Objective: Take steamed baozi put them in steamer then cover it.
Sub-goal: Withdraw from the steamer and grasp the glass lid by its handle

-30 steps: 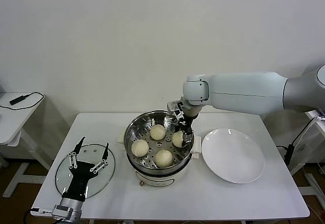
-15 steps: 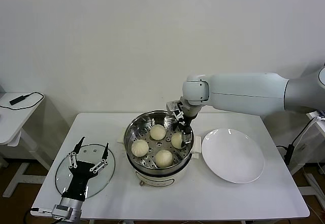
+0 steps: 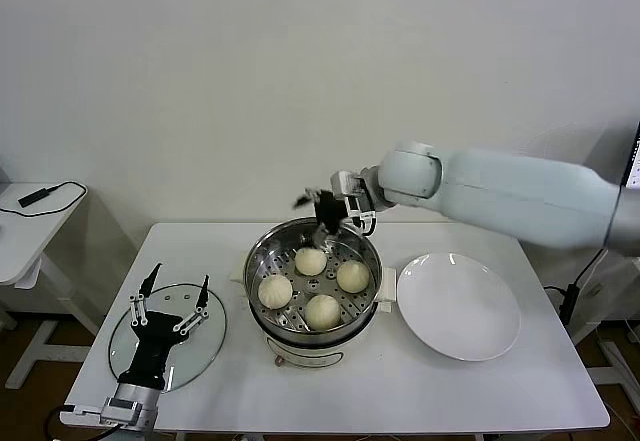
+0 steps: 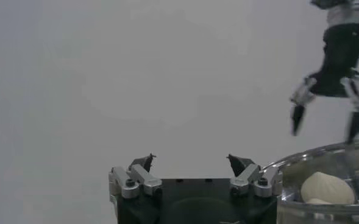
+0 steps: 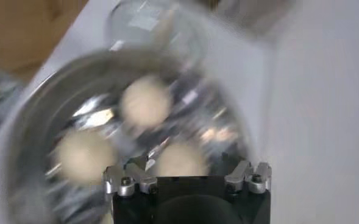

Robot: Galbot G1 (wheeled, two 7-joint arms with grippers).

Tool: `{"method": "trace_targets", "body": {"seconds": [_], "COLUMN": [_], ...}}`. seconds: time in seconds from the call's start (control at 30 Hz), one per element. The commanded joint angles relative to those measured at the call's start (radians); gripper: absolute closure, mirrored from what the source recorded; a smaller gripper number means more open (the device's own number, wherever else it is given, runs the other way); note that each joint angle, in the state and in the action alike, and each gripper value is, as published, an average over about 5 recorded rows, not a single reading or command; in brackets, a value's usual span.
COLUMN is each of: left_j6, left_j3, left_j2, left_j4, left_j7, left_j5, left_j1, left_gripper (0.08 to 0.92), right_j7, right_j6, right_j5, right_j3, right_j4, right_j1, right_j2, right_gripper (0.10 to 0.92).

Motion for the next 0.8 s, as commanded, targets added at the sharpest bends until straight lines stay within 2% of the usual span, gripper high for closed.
{"method": "trace_targets", "body": {"seconds": [0.03, 0.23, 0.37, 0.6, 0.8], "left_j6": [0.011, 0.013, 0.007, -0.057, -0.086], "left_j3": [0.004, 0.017, 0.019, -0.005, -0.026], "left_j2": [0.000, -0.001, 0.003, 0.037, 0.067], "left_j4": [-0.006, -0.001, 0.021, 0.102, 0.202], "left_j7": [-0.020, -0.024, -0.042, -0.071, -0.154], "left_j5": [0.041, 0.079, 0.101, 0.241, 0.519], "left_j1": [-0.006, -0.010, -0.023, -0.044, -0.039], "left_gripper": [0.177, 0.177, 0.177, 0.177, 0.177], "right_j7": [0.781, 0.725, 0.697, 0.661, 0.619], "right_j6": [0.345, 0.455, 0.518, 0.593, 0.598], "right_j5": [-0.234, -0.386, -0.454, -0.504, -0.495], "right_j3": [0.777, 1.296, 1.494, 1.698, 1.768], "right_j4": [0.069, 0.047, 0.047, 0.073, 0.075], "right_j1": [-0.756, -1.211, -1.385, -1.600, -1.734], "right_j2": [-0.121, 0.032, 0.156, 0.264, 0.293], "right_gripper": [0.203, 0.203, 0.203, 0.203, 0.203]}}
